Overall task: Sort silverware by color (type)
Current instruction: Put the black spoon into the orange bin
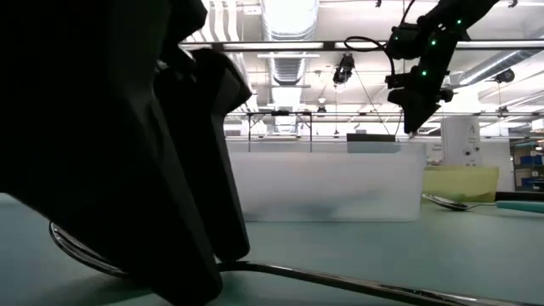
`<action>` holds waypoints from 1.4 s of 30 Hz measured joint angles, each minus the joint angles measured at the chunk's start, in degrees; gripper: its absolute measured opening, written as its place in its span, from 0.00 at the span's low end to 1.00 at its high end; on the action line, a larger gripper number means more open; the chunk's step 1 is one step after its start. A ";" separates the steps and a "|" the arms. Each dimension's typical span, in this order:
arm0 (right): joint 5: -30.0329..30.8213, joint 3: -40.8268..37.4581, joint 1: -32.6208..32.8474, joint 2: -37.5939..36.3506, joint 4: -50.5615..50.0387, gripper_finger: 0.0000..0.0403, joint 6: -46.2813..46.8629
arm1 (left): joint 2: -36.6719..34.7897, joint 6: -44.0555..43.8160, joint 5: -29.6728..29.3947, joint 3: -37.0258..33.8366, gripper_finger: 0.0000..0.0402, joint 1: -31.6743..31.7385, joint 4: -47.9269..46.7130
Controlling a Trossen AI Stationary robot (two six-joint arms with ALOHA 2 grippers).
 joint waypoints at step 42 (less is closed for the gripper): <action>-0.02 0.00 0.00 0.00 0.15 0.31 0.00 | -38.33 -4.51 -16.98 -17.75 0.00 12.63 -37.67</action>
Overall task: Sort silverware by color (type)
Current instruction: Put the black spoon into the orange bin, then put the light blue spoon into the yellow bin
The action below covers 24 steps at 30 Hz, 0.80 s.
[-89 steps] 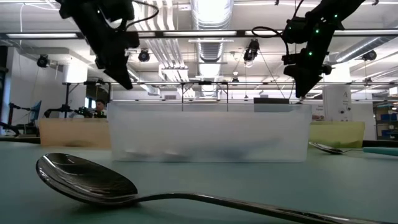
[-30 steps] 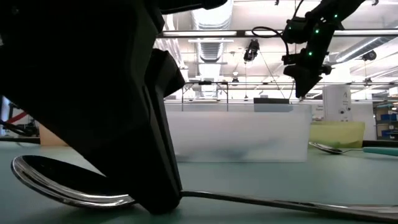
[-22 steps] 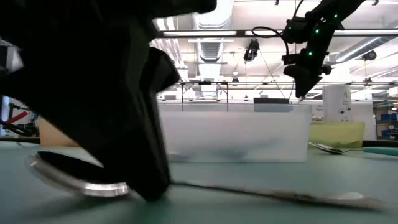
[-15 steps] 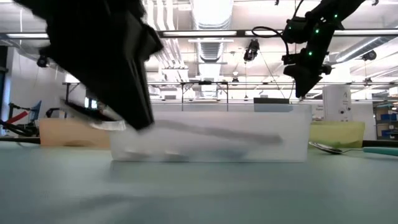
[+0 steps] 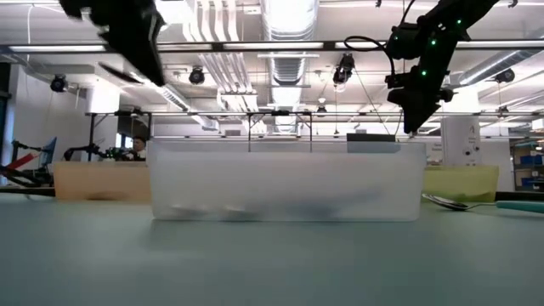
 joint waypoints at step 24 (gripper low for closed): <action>-0.01 0.00 0.00 0.00 0.02 0.31 0.00 | -34.25 19.39 16.19 -36.33 0.23 58.21 34.09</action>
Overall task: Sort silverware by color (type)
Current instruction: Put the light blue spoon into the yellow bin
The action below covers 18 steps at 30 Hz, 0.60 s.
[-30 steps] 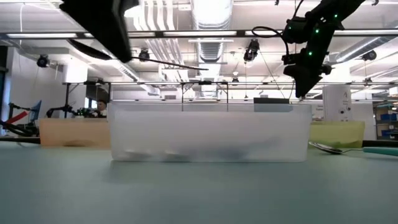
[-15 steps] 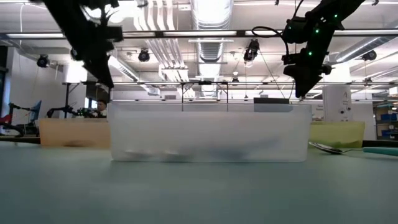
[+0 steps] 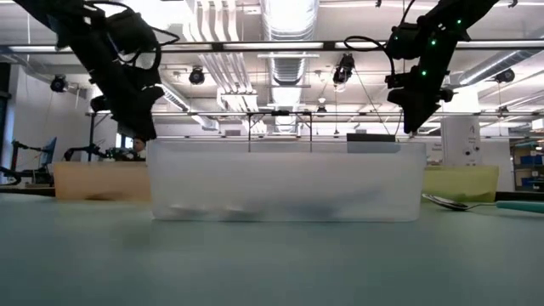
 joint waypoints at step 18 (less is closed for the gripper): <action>0.00 0.00 0.00 0.00 0.04 0.31 0.00 | 1.90 -1.73 -14.25 -3.74 0.33 -31.00 20.53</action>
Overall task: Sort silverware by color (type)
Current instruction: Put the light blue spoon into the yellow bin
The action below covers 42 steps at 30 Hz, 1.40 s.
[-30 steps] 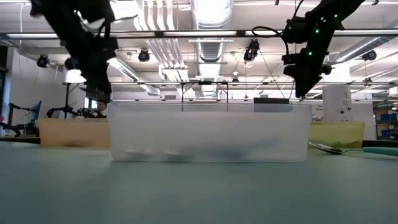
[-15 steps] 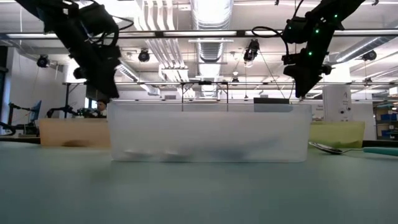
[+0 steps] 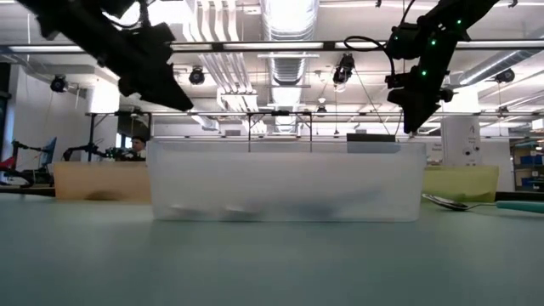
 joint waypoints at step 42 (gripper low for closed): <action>0.20 0.02 0.00 0.00 -0.84 0.31 12.44 | -0.79 6.71 -5.36 -25.63 0.33 -5.80 56.79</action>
